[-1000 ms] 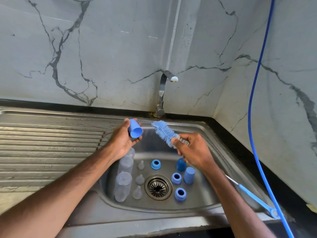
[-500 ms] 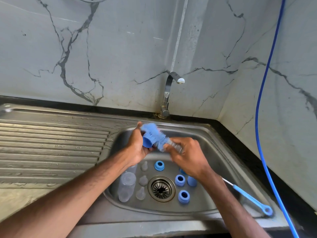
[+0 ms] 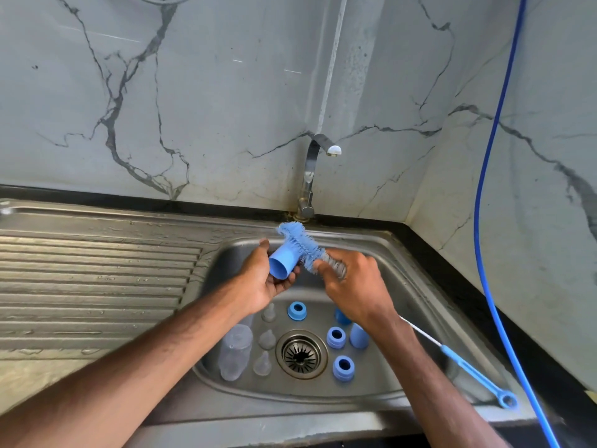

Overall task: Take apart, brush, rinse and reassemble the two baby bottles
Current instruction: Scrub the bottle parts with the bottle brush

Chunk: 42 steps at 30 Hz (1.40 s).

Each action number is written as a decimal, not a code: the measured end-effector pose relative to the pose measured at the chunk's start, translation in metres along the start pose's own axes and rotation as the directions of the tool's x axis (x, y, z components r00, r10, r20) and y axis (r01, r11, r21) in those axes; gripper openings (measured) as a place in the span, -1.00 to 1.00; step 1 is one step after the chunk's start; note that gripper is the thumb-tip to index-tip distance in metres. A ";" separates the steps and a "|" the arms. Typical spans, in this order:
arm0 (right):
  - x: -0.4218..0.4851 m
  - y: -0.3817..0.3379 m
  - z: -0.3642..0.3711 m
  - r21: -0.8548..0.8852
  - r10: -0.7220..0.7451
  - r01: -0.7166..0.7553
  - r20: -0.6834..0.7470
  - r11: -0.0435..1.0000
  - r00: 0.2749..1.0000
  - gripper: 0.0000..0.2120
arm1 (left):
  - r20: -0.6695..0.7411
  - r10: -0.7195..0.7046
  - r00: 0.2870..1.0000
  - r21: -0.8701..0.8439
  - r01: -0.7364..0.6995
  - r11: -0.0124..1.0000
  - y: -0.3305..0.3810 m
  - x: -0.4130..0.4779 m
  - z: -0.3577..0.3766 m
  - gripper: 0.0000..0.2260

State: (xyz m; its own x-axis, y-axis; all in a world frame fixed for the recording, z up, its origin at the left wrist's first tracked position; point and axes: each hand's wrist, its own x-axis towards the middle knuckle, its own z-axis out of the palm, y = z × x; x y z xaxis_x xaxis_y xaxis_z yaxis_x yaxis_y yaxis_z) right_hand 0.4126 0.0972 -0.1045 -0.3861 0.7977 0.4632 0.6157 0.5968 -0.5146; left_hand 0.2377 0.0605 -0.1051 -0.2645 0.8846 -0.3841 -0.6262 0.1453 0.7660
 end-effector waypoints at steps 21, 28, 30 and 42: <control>-0.007 -0.016 0.004 0.127 -0.166 0.153 0.095 0.980 0.982 -0.88 | -0.061 0.033 0.998 0.003 -0.033 0.999 0.009 -0.008 -0.002 -0.49; -0.008 -0.012 -0.006 0.137 -0.224 0.215 0.047 0.967 0.974 -0.85 | -0.065 0.080 0.995 0.157 -0.069 0.985 0.002 -0.008 0.005 -0.60; -0.005 -0.009 -0.006 0.139 -0.205 0.196 0.060 0.971 0.977 -0.88 | -0.069 0.104 0.992 0.163 -0.092 0.982 0.004 -0.004 0.003 -0.61; 0.002 0.006 -0.008 0.072 -0.013 0.012 0.016 0.997 1.000 -0.80 | 0.038 0.025 0.999 0.075 -0.027 0.997 -0.001 -0.005 0.018 -0.71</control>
State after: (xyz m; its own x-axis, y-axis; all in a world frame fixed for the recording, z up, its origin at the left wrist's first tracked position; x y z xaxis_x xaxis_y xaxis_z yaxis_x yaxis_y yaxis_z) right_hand 0.4215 0.1013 -0.1008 -0.4048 0.7912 0.4584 0.5598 0.6108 -0.5599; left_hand 0.2527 0.0638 -0.0953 -0.2520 0.9040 -0.3454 -0.5618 0.1540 0.8128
